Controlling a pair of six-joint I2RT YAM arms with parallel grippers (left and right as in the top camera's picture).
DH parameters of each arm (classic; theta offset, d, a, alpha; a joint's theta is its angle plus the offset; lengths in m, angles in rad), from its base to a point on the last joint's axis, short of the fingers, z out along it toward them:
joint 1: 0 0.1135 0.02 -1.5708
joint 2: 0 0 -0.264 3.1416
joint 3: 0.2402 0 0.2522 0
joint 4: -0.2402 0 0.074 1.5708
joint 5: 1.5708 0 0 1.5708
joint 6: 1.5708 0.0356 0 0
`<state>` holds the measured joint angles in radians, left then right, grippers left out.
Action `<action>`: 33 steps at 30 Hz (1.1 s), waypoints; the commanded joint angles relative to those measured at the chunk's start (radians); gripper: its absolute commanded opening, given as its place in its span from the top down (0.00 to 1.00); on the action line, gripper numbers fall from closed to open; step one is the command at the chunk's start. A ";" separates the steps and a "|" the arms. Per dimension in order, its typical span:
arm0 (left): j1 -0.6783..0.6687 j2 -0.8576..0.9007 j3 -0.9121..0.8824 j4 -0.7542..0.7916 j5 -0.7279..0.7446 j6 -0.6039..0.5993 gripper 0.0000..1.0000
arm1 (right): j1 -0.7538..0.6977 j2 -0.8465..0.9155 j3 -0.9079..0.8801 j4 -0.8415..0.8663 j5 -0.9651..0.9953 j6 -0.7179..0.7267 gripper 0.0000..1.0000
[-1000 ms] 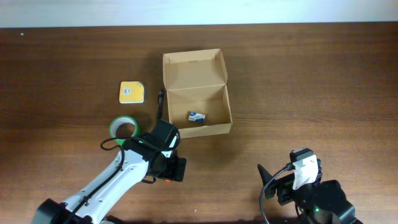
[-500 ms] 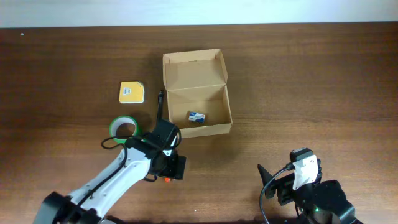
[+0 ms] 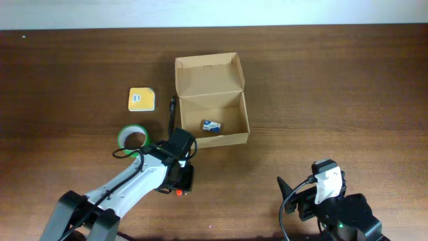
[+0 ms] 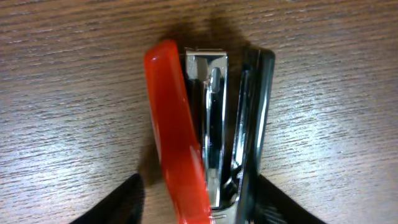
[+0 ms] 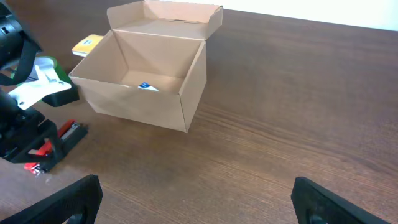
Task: Pack container
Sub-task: 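Close the left gripper on the red stapler and lift it, then carry the stapler into the cardboard box and lower it inside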
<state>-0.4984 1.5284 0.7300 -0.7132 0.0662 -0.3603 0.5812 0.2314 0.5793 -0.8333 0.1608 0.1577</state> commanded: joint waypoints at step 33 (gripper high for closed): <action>-0.006 -0.337 -0.009 -0.148 0.094 -0.037 0.98 | -0.004 -0.007 -0.003 0.002 0.016 0.008 0.01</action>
<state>-0.4984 1.2724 0.7235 -0.8574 0.1120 -0.3828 0.5812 0.2314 0.5793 -0.8333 0.1608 0.1574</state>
